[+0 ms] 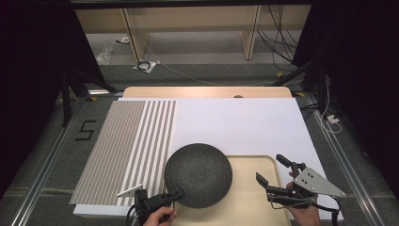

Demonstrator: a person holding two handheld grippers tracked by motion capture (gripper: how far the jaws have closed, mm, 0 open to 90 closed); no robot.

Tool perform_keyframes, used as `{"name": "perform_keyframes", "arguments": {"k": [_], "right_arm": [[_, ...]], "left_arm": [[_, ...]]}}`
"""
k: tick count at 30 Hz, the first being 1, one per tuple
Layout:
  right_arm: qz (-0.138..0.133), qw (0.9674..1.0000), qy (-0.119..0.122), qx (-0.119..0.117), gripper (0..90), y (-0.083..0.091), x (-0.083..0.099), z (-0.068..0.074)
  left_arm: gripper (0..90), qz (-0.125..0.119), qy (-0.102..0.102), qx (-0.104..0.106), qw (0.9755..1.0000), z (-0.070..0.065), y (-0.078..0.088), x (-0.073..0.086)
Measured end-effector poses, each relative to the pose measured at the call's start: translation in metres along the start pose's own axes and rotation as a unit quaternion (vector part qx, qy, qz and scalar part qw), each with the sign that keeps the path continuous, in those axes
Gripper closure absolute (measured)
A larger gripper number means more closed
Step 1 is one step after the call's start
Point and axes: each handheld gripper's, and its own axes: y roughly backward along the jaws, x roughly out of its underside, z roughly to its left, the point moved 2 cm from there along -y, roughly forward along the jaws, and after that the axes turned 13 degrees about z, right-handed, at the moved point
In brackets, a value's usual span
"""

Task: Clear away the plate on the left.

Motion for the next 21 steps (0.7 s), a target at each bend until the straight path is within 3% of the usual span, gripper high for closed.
{"name": "perform_keyframes", "arguments": {"k": [21], "right_arm": [[0.0,1.0,0.0,-0.001,13.8,0.0,0.0,0.0]], "left_arm": [[84.6,0.058,-0.018,-0.03,0.9977,0.003,-0.025,0.016]]}}
